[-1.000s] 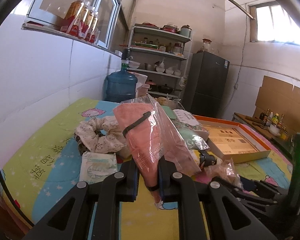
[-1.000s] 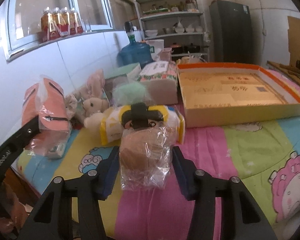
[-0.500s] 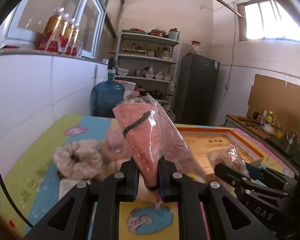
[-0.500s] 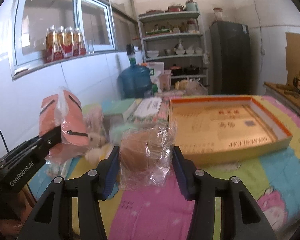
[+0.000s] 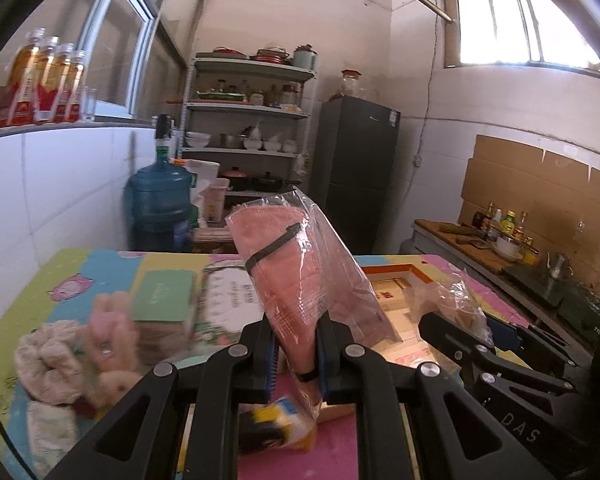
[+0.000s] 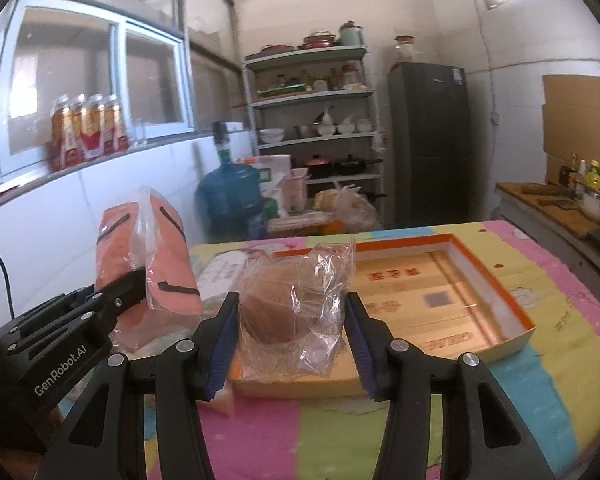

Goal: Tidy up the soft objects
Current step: 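Carry the pink towel and bread roll over the orange-rimmed box with both tools, then lower both items into the box and open both tools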

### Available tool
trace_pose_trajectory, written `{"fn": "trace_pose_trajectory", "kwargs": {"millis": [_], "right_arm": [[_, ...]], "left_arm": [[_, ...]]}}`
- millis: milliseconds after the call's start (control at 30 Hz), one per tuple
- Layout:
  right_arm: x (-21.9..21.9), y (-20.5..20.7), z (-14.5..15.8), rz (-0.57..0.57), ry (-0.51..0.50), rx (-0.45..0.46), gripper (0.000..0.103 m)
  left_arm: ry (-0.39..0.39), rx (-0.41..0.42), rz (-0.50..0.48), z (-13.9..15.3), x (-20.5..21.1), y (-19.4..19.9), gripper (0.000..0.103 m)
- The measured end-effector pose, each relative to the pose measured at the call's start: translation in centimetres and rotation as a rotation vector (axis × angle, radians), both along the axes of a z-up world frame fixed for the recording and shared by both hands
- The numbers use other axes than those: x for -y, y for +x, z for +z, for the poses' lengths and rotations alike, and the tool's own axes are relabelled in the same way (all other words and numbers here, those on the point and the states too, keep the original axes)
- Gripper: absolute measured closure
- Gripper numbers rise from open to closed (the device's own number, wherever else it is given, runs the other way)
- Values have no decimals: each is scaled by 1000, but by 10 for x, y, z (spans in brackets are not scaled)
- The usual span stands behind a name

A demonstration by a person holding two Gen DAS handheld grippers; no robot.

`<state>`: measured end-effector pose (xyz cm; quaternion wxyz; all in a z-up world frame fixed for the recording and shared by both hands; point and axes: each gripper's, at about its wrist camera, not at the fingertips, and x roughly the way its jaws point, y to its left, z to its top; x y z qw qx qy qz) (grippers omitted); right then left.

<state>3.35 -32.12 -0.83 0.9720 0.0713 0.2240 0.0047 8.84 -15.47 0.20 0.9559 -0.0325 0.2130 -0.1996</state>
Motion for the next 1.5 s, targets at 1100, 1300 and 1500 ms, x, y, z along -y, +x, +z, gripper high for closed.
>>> {"fn": "trace_pose_trajectory", "kwargs": {"millis": [1100, 1300, 1500], "right_arm": [[135, 74, -69, -151, 52, -226, 48], [133, 76, -70, -153, 47, -238, 47], [133, 76, -70, -162, 49, -245, 45]], "left_arm": [[113, -260, -77, -75, 119, 83, 76], [99, -285, -76, -77, 117, 86, 50], [101, -269, -70, -74, 115, 83, 40]]}}
